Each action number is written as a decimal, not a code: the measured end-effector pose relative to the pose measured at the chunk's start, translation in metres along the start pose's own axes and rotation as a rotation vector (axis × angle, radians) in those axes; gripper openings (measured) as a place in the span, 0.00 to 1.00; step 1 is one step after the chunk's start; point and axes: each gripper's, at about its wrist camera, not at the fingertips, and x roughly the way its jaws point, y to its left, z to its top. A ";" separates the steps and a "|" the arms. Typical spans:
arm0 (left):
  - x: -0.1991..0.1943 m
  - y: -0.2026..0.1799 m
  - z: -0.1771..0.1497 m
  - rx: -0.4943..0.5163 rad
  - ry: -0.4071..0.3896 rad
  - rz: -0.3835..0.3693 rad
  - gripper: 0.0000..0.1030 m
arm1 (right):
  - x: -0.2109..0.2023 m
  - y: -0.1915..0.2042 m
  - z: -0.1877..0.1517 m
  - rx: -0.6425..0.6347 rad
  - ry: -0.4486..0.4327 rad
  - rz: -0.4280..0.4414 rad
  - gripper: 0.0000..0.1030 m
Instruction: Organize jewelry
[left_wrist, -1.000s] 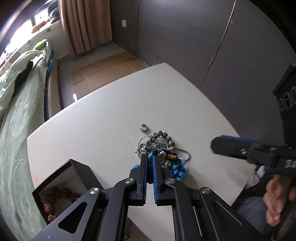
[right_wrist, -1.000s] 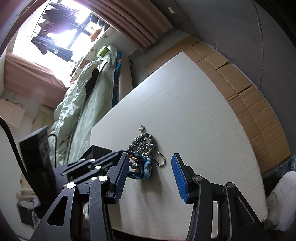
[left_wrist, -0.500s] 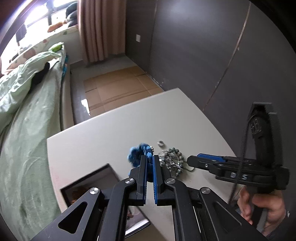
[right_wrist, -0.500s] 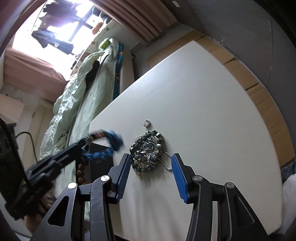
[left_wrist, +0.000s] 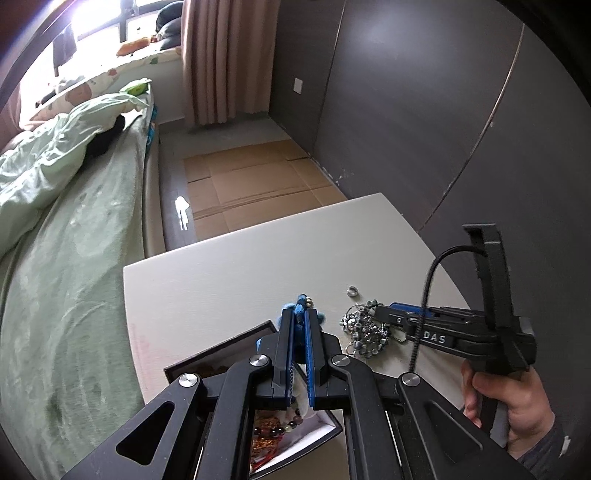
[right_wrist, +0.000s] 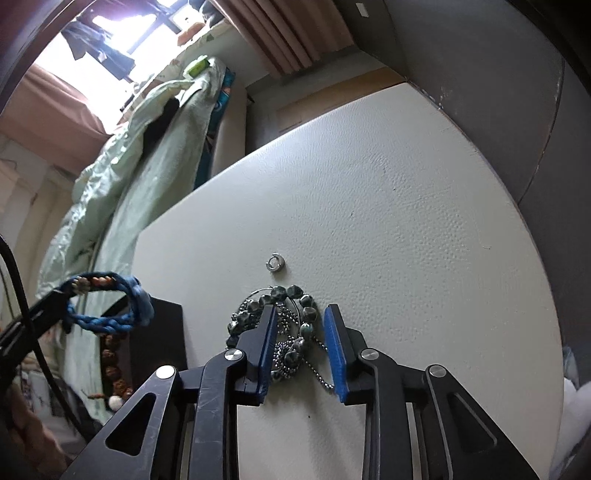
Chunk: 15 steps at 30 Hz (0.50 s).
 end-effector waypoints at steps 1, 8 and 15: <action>-0.001 0.001 0.000 -0.002 0.000 -0.002 0.05 | 0.002 0.002 0.001 -0.012 0.003 -0.022 0.25; -0.005 0.007 -0.001 -0.015 -0.006 -0.016 0.05 | 0.005 0.022 0.000 -0.151 -0.001 -0.176 0.11; -0.020 0.009 -0.006 -0.027 -0.027 -0.021 0.05 | -0.016 0.024 -0.005 -0.148 -0.017 -0.076 0.10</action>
